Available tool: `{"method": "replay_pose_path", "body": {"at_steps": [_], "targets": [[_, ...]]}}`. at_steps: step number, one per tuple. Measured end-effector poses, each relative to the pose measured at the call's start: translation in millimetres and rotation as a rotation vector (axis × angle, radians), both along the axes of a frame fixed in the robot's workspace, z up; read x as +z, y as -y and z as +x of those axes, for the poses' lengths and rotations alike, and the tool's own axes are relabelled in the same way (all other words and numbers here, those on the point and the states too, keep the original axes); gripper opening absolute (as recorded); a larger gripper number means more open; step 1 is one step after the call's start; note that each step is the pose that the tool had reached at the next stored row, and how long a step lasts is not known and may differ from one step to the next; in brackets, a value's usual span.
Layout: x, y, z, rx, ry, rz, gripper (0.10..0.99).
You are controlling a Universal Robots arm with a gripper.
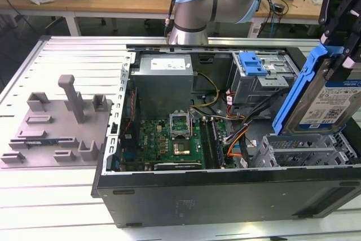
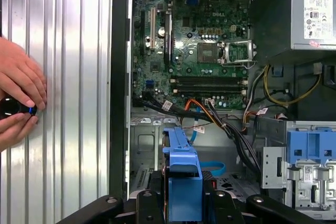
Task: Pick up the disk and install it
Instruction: 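Insert the disk into the insertion slot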
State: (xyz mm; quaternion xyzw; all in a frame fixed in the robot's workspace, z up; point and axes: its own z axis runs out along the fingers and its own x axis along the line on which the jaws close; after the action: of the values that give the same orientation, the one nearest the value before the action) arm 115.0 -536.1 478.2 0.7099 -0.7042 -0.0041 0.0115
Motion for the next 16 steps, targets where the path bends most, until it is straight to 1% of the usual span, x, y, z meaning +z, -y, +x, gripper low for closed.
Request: {"method": "replay_pose_path", "body": {"at_steps": [16], "targets": [[-7.3,1.5,0.0,0.013,-0.0001,0.000,0.365]]}}
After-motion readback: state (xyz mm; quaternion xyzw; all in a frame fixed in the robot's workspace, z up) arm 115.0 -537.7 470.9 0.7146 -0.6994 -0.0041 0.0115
